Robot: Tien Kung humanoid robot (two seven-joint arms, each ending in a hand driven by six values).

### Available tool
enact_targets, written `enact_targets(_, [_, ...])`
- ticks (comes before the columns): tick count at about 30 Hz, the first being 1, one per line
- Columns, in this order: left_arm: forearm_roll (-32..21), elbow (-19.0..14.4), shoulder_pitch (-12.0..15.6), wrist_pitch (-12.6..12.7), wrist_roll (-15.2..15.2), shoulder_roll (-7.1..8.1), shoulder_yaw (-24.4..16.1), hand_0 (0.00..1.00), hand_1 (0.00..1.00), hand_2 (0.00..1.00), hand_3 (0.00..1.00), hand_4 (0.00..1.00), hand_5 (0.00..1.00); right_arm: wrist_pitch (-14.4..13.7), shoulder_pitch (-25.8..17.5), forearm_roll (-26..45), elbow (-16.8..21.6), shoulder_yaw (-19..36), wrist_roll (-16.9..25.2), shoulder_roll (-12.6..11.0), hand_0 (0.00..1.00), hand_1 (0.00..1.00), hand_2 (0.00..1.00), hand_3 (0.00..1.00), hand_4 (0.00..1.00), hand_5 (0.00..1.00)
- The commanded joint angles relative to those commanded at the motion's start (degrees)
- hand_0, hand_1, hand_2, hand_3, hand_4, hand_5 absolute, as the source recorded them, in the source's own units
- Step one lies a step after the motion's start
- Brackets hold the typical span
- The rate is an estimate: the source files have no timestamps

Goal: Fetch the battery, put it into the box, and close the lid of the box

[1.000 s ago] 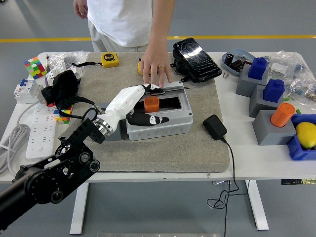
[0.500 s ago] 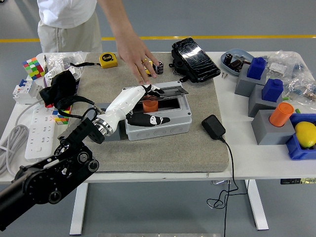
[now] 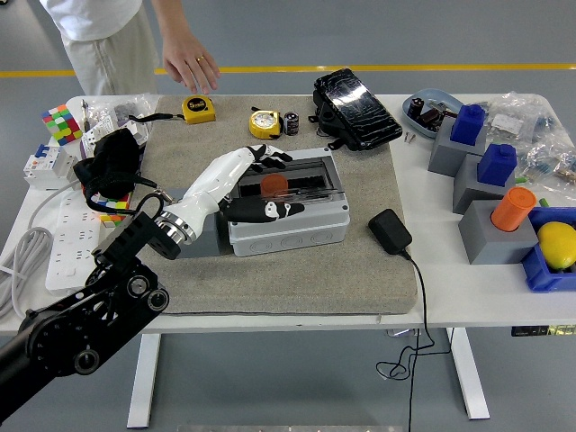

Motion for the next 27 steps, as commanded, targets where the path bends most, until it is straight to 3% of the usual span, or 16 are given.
enact_targets(5, [-4.6,0.3,0.5,0.7,-1.7,-0.2,-3.8,0.605,0.701,0.7,0.727,0.998,0.489,0.0,0.1,-0.2,0.1,0.3,0.0,0.1,0.544,0.6,0.589,0.547,0.933,0.486])
enact_targets(9, [-9.8,1.4,1.5,1.2,-2.9,-0.89,-9.3,0.605,0.701,0.7,0.727,0.998,0.489,0.0,-0.1,0.1,0.0,0.1,-0.1,0.0,0.544,0.6,0.589,0.547,0.933,0.486])
enact_targets(18, [-13.5,3.0,5.2,0.8,-3.0,-2.12,-20.7,0.617,0.705,0.7,0.725,0.998,0.491,-0.1,-0.3,0.2,-0.2,0.3,-0.2,0.0,0.544,0.6,0.589,0.547,0.934,0.485])
enact_targets(27, [-18.0,5.0,8.6,0.8,-3.1,-3.86,-26.1,0.618,0.705,0.699,0.724,0.998,0.489,-0.4,-0.5,0.5,-0.6,0.6,-0.2,0.1,0.544,0.599,0.588,0.545,0.934,0.488])
